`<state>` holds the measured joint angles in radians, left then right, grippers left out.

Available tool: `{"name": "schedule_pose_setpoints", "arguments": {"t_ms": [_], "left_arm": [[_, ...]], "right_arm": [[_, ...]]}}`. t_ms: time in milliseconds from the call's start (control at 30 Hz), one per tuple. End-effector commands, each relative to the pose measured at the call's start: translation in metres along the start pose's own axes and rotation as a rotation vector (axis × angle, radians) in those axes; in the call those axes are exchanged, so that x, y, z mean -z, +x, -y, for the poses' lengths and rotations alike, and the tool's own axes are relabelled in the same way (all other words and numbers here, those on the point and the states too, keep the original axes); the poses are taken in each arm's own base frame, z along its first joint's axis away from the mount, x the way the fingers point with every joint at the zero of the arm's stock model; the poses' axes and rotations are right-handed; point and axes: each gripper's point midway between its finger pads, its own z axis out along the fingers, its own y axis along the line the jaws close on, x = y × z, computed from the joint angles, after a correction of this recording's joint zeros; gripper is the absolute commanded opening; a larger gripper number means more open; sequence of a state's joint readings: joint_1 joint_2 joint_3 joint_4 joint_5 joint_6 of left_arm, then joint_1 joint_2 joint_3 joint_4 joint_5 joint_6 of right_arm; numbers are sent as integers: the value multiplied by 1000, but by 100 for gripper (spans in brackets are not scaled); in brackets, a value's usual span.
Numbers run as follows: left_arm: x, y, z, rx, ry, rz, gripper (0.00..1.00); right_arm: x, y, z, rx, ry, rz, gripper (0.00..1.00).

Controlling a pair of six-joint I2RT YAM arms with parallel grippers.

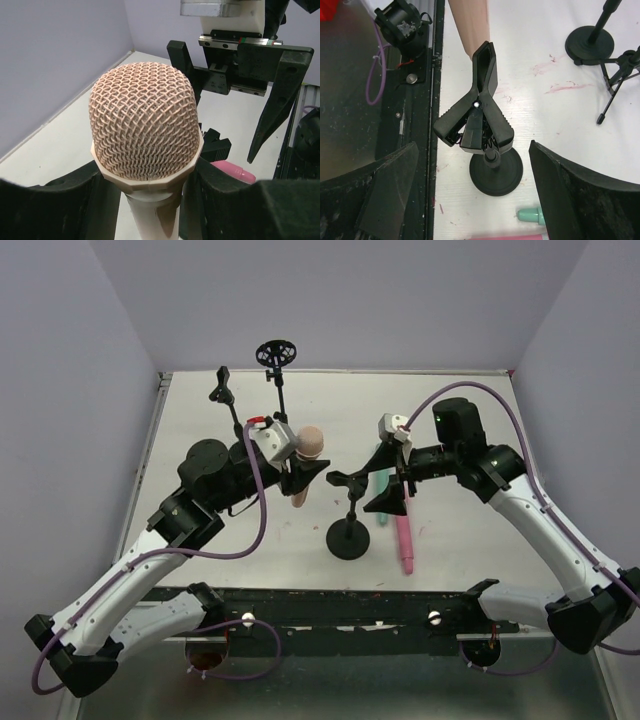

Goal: Attach the microphones to the stand

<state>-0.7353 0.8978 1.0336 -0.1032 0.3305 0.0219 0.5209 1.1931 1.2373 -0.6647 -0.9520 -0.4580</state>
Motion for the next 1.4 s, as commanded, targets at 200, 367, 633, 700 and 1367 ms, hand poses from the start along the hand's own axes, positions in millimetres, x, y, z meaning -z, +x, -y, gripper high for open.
{"name": "schedule_pose_setpoints", "arguments": {"t_ms": [200,367,633,700,1367], "left_arm": [[18,-11,-5,22,-73,73,0],[17,-11,-5,34,-76,81,0],[12,-12,-7,32,-76,81,0],[9,-12,-7,31,-72,78,0],[-22,-18,-3,13,16,90,0]], "right_arm": [[-5,-17,2,-49,4,22,100],[-12,-20,2,-34,-7,13,100],[-14,-20,4,-13,4,6,79],[-16,-21,3,-12,-4,5,76],[-12,-14,-8,61,-35,-6,12]]}}
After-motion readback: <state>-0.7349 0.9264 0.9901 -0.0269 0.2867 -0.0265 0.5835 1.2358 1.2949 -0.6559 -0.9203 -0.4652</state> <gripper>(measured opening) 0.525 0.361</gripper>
